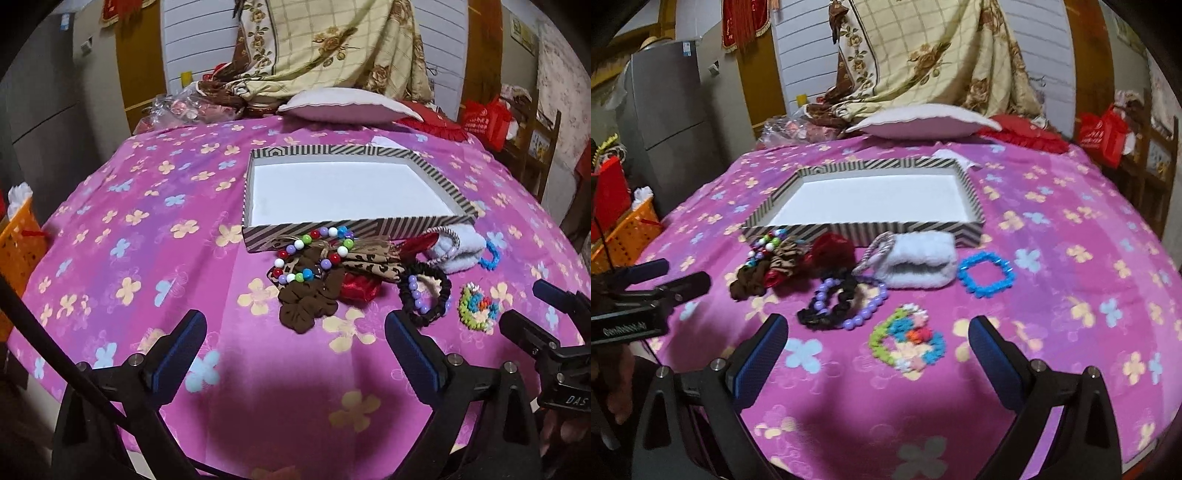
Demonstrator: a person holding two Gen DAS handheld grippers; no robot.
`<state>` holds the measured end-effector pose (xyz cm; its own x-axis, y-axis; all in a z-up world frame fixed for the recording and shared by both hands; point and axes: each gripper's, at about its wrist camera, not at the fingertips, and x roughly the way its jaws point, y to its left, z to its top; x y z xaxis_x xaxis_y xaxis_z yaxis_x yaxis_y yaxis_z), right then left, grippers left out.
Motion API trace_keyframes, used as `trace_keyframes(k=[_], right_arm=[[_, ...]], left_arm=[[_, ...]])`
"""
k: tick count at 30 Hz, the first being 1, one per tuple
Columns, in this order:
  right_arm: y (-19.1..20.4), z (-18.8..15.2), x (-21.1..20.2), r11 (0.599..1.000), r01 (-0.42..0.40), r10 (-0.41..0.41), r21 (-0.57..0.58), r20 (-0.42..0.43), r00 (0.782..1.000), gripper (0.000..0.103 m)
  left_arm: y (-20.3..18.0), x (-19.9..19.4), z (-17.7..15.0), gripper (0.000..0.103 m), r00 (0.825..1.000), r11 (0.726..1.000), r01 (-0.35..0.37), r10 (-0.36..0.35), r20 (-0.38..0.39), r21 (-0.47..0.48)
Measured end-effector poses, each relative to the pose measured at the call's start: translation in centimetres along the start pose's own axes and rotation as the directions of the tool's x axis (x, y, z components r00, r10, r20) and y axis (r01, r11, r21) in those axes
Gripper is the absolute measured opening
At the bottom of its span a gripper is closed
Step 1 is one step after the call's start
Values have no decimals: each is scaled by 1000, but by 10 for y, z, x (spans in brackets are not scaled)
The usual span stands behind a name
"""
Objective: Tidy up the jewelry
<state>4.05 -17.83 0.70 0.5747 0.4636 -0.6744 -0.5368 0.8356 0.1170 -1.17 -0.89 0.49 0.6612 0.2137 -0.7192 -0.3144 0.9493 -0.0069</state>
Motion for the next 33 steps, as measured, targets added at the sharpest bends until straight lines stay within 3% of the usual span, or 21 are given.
trace_keyframes(k=[7, 14, 19, 21, 25, 27, 31, 33], right_arm=[[-3, 3, -4, 997, 72, -72, 12, 25, 997, 100], [-13, 7, -10, 996, 86, -88, 37, 54, 995, 100], [-6, 29, -10, 992, 99, -90, -79, 108, 990, 100], [-3, 40, -10, 986, 70, -48, -148, 142, 989, 100], [-6, 34, 4, 985, 18, 0, -174, 102, 995, 100], [-11, 29, 13, 991, 25, -22, -131, 27, 999, 100], [-25, 30, 5, 997, 42, -39, -66, 55, 998, 100], [-31, 30, 5, 998, 40, -38, -43, 52, 998, 100]], left_arm=[[-1, 2, -2, 69, 1000, 1000, 1, -1, -6, 5], [4, 2, -1, 69, 1000, 1000, 9, -9, -6, -18], [4, 2, -1, 69, 1000, 1000, 4, -4, -8, -13], [5, 2, -1, 69, 1000, 1000, 3, -3, -9, -11], [6, 3, 0, 69, 1000, 1000, -2, 2, -11, -19], [12, 3, 0, 69, 1000, 999, 9, -9, -14, -39], [23, 14, 4, 70, 993, 992, 88, -95, -68, -91], [23, 31, 8, 70, 971, 982, 171, -181, -154, -74]])
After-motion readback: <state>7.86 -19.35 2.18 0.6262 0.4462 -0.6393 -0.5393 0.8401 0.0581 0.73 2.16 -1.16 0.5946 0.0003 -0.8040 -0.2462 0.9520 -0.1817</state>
